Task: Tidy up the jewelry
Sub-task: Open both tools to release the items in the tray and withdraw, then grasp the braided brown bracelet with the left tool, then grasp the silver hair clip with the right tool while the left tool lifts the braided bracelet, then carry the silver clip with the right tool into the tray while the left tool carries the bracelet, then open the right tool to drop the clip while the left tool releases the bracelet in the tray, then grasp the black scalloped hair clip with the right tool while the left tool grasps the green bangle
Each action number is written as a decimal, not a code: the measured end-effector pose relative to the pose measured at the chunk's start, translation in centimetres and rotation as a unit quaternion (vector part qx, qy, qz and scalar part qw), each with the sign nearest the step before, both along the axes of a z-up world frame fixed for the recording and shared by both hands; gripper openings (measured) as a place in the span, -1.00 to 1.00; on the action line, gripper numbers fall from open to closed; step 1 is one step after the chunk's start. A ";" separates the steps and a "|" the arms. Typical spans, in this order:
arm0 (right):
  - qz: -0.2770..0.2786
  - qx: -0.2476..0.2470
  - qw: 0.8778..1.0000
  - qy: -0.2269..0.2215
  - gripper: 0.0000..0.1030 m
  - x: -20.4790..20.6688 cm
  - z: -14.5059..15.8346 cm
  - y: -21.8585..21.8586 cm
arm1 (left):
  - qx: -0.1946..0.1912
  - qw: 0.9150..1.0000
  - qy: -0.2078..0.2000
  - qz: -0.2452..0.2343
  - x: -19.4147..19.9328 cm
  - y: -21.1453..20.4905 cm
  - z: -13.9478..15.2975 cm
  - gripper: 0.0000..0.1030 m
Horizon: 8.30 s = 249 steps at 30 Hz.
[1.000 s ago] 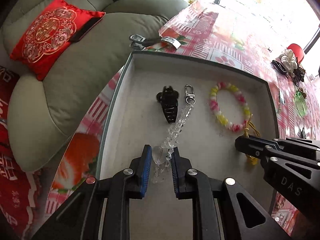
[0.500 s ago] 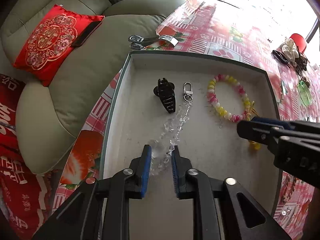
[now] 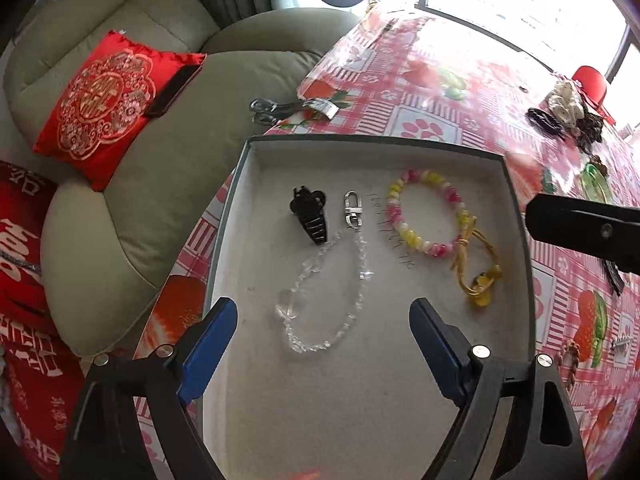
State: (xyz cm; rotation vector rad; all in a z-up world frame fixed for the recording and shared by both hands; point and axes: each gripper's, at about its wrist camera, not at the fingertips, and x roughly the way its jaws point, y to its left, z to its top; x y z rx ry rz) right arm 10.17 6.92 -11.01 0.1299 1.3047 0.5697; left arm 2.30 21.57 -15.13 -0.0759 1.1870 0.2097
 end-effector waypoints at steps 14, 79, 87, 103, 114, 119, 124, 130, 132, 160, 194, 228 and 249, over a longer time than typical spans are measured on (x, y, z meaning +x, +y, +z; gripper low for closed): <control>-0.093 0.000 0.995 0.026 0.69 -2.7 -0.2 -10.1 | -0.005 0.996 0.018 -0.089 0.5 -6.3 1.9 1.00; 0.008 -0.179 0.984 0.020 -0.64 -7.0 -6.3 -23.7 | -0.078 0.964 0.102 -0.233 -0.3 -24.4 -1.7 -0.63; -0.109 -0.091 0.986 0.084 -0.64 -7.4 -5.3 -26.5 | -0.106 0.966 0.074 -0.224 0.1 -23.0 1.3 -0.63; -0.132 -0.018 0.988 0.074 -0.64 -6.7 -1.2 -23.3 | -0.117 0.975 0.011 -0.186 -1.2 -15.9 5.0 -0.63; -0.049 0.010 0.997 0.056 -0.64 -5.4 0.5 -13.3 | -0.100 0.989 0.010 -0.108 -3.4 -7.3 4.5 -0.63; -0.011 0.013 0.998 0.059 -0.64 -5.1 -0.1 -8.4 | -0.089 0.993 0.023 -0.071 -4.3 -3.7 2.9 -0.63; 0.030 0.002 0.997 0.070 -0.64 -5.2 -1.7 -3.3 | -0.073 0.996 0.042 -0.040 -4.8 -1.0 0.7 -0.64; 0.054 -0.016 0.995 0.084 -0.64 -5.0 -3.9 0.6 | -0.067 0.996 0.061 -0.018 -4.7 0.7 -1.8 -0.64; 0.058 -0.022 0.994 0.085 -0.64 -4.7 -4.5 1.6 | -0.065 0.996 0.062 -0.014 -4.4 0.8 -2.3 -0.64; 0.052 -0.058 0.994 0.071 -0.54 -1.1 -6.8 5.2 | -0.032 0.998 0.059 -0.003 -2.3 1.7 -3.2 -0.62; -0.078 0.038 0.994 0.069 0.25 -4.3 -0.9 -8.0 | 0.011 0.998 0.063 -0.014 -2.9 -1.2 -0.2 1.00; -0.261 -0.057 0.962 0.062 0.68 -1.9 -1.7 -29.7 | -0.028 0.990 0.044 -0.132 7.6 -19.1 4.1 1.00; -0.108 -0.075 0.991 0.018 0.64 2.5 -4.2 -26.8 | -0.056 0.990 0.072 -0.112 16.6 -23.9 -1.5 1.00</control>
